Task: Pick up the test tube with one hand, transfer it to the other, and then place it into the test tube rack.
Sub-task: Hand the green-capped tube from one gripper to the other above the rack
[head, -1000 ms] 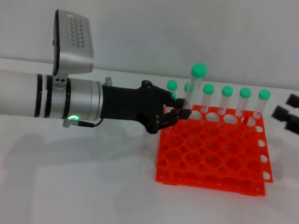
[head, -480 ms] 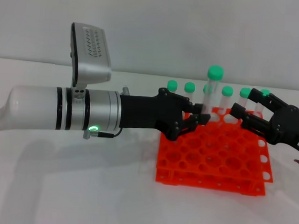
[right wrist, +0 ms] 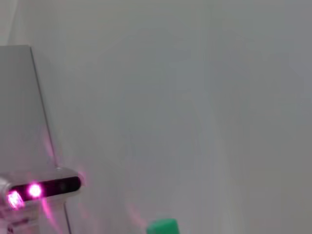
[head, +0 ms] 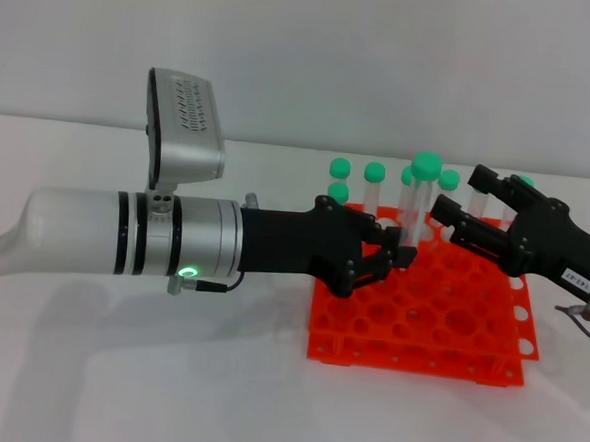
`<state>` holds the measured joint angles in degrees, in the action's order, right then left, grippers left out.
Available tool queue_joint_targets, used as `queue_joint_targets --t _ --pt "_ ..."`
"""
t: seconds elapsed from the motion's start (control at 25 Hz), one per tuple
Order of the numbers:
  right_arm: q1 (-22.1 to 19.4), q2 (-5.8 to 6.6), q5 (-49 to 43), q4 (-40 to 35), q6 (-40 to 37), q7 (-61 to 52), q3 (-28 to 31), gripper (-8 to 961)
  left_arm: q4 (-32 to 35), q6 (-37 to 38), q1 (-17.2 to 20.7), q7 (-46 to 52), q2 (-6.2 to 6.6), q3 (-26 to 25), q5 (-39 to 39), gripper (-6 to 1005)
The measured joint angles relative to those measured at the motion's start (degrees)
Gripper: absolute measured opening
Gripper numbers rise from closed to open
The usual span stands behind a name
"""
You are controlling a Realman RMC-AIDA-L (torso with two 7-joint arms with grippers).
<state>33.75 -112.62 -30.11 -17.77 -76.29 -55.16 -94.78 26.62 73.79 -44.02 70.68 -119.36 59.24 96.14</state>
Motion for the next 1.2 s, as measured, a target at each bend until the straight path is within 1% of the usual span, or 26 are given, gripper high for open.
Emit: queue_joint_targets --t 0.28,0.56,0.88,1.08,1.2 --pt "0.5 -0.17 -2.2 -0.6 -0.4 -1.3 -0.5 856 -0.6 -1.8 -0.2 0.0 -0.07 1.3 0.0 189" --pt "0.4 -0.21 -2.5 -0.7 -1.5 -2.2 -0.5 839 -0.7 -2.1 -0.3 0.0 -0.09 1.5 0.0 189" --pt "1.3 -1.32 -4.0 -0.8 -1.1 -2.2 -0.6 799 -0.8 -2.2 -0.3 0.3 -0.09 2.3 0.0 188" --pt "1.5 -1.64 -4.1 -0.8 -0.9 -2.3 -0.6 683 -1.0 -2.2 -0.3 0.4 -0.11 2.5 0.0 188" --pt "1.6 -1.67 -4.1 -0.8 -0.9 -2.3 -0.5 686 -1.0 -2.5 -0.3 0.5 -0.16 2.9 0.0 188"
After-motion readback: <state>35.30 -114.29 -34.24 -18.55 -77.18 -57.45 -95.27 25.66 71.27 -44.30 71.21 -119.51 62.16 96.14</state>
